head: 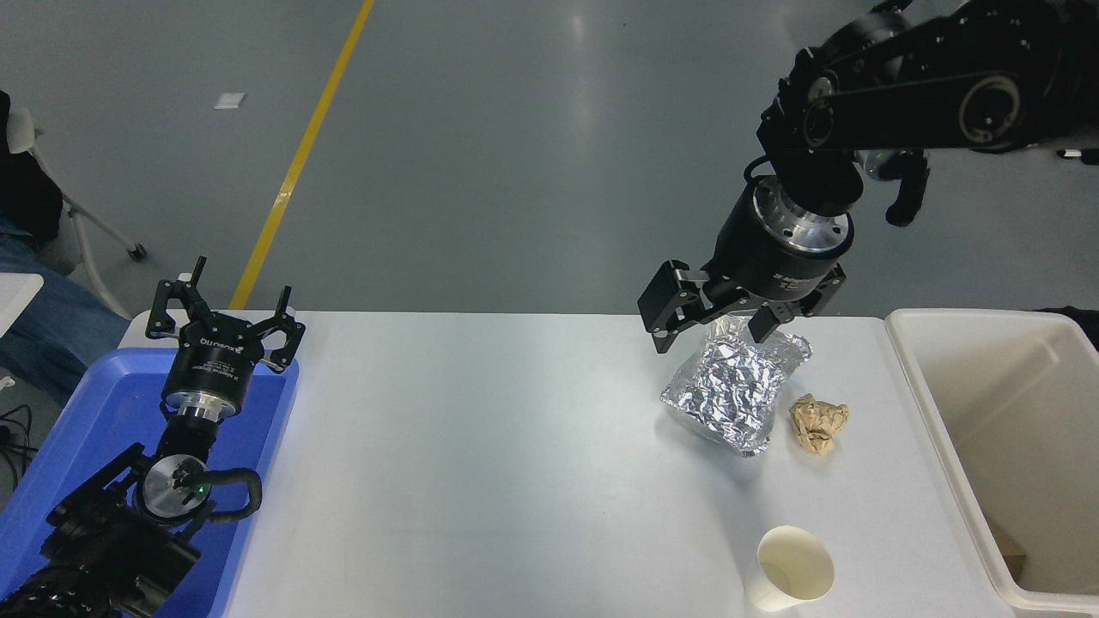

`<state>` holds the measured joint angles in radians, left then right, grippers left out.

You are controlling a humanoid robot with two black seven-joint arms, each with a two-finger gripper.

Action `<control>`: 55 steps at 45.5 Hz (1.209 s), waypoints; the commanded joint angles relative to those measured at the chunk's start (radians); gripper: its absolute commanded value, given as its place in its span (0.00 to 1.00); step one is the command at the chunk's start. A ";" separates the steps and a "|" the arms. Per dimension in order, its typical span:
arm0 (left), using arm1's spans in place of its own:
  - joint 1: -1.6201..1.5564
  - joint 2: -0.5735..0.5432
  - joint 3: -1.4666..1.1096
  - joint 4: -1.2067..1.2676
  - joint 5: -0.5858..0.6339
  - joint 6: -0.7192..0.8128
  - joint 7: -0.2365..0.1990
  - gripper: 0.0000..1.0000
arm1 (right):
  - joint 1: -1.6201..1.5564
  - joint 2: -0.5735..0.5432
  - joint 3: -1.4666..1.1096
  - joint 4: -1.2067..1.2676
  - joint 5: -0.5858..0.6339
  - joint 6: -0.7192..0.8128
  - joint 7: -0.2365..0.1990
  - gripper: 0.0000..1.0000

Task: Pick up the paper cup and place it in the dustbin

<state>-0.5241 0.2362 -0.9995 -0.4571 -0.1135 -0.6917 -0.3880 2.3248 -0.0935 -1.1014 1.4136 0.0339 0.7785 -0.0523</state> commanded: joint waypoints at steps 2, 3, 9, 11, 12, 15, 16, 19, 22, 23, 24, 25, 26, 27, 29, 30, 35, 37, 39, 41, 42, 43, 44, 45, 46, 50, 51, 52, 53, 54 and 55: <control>0.001 0.000 -0.001 0.000 0.000 0.000 0.000 1.00 | 0.028 0.020 -0.031 0.025 0.031 0.007 0.000 1.00; 0.001 0.000 -0.001 0.000 0.000 0.000 0.000 1.00 | 0.024 0.020 -0.031 0.024 0.031 0.007 0.000 1.00; -0.001 0.000 0.001 0.000 0.000 0.001 -0.002 1.00 | -0.013 0.020 -0.023 0.015 0.024 0.007 0.000 1.00; -0.002 0.000 0.001 0.000 -0.002 0.001 -0.002 1.00 | -0.033 0.020 -0.018 0.002 0.018 0.007 0.000 1.00; -0.001 0.000 0.001 0.000 -0.002 0.001 -0.002 1.00 | -0.042 0.020 -0.017 -0.005 0.014 0.007 0.000 1.00; -0.001 0.000 0.001 0.000 -0.002 0.001 -0.003 1.00 | -0.084 0.018 -0.015 -0.039 0.008 0.007 0.000 1.00; -0.001 0.000 0.001 0.000 -0.003 0.001 -0.003 1.00 | -0.103 0.018 -0.014 -0.059 0.008 0.007 -0.001 1.00; -0.001 0.000 0.001 0.000 -0.003 0.001 -0.003 1.00 | -0.131 0.015 -0.017 -0.091 0.008 0.007 -0.001 1.00; -0.001 0.000 0.001 0.000 -0.003 0.003 -0.003 1.00 | -0.151 0.012 -0.025 -0.102 0.006 0.007 -0.001 1.00; -0.001 0.000 0.001 0.000 -0.003 0.003 -0.003 1.00 | -0.156 0.011 -0.029 -0.102 0.005 0.007 -0.001 1.00; -0.001 0.000 0.001 0.000 -0.003 0.003 -0.003 1.00 | -0.159 0.008 -0.032 -0.102 0.001 0.007 -0.001 1.00; -0.001 0.000 0.001 0.000 -0.003 0.001 -0.003 1.00 | -0.165 0.000 -0.034 -0.101 -0.005 0.007 -0.001 1.00; -0.001 0.000 0.001 0.000 -0.003 0.003 -0.003 1.00 | -0.168 -0.011 -0.035 -0.096 -0.012 0.007 -0.001 1.00; -0.001 0.000 0.001 0.000 -0.003 0.003 -0.005 1.00 | -0.171 -0.026 -0.035 -0.090 -0.021 0.007 -0.001 1.00; -0.001 0.000 -0.001 0.000 -0.003 0.003 -0.005 1.00 | -0.174 -0.054 -0.034 -0.058 -0.040 0.007 -0.001 1.00; -0.001 0.000 0.001 0.000 -0.003 0.003 -0.005 1.00 | -0.174 -0.067 -0.034 -0.029 -0.049 0.007 -0.001 1.00; -0.001 0.000 -0.001 0.000 -0.003 0.003 -0.005 1.00 | -0.179 -0.114 -0.028 0.047 -0.092 0.007 -0.001 1.00; -0.001 0.000 0.001 0.000 -0.003 0.003 -0.005 1.00 | -0.194 -0.130 -0.026 0.054 -0.103 0.007 -0.001 1.00; -0.001 0.000 -0.001 0.000 -0.003 0.003 -0.005 1.00 | -0.209 -0.156 -0.028 0.068 -0.115 0.007 -0.001 1.00; -0.001 0.000 0.001 0.000 -0.003 0.003 -0.006 1.00 | -0.220 -0.183 -0.023 0.088 -0.141 0.007 -0.001 1.00; -0.001 0.000 0.001 0.000 -0.003 0.003 -0.005 1.00 | -0.226 -0.196 -0.017 0.096 -0.155 0.007 -0.001 1.00; -0.001 0.000 0.001 0.000 -0.003 0.003 -0.006 1.00 | -0.232 -0.209 -0.015 0.102 -0.169 0.007 -0.001 1.00; -0.001 0.000 0.001 0.000 -0.003 0.003 -0.006 1.00 | -0.242 -0.221 -0.012 0.105 -0.176 0.007 -0.001 1.00; -0.001 0.000 0.001 0.000 -0.003 0.003 -0.006 1.00 | -0.255 -0.230 -0.009 0.107 -0.181 0.007 -0.001 1.00; -0.001 0.000 0.001 0.000 -0.003 0.003 -0.006 1.00 | -0.272 -0.239 -0.006 0.107 -0.187 0.007 -0.001 1.00; -0.001 0.000 0.001 0.000 -0.003 0.003 -0.006 1.00 | -0.350 -0.282 0.020 0.099 -0.219 -0.019 -0.001 1.00; -0.001 0.000 0.001 0.000 -0.003 0.003 -0.006 1.00 | -0.370 -0.296 0.028 0.099 -0.238 -0.033 -0.001 1.00; -0.001 0.000 0.001 0.000 -0.003 0.003 -0.006 1.00 | -0.390 -0.310 0.037 0.099 -0.259 -0.044 -0.001 1.00; -0.001 0.000 0.001 0.000 -0.003 0.003 -0.006 1.00 | -0.409 -0.324 0.046 0.099 -0.282 -0.051 -0.001 1.00; -0.001 0.000 0.001 0.000 -0.003 0.003 -0.006 1.00 | -0.429 -0.336 0.054 0.097 -0.308 -0.059 -0.001 1.00; -0.001 0.000 0.001 0.000 -0.003 0.003 -0.006 1.00 | -0.449 -0.351 0.063 0.094 -0.333 -0.067 -0.001 1.00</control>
<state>-0.5246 0.2362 -0.9992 -0.4572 -0.1166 -0.6887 -0.3938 2.0350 -0.3189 -1.0968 1.4923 -0.1483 0.7674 -0.0537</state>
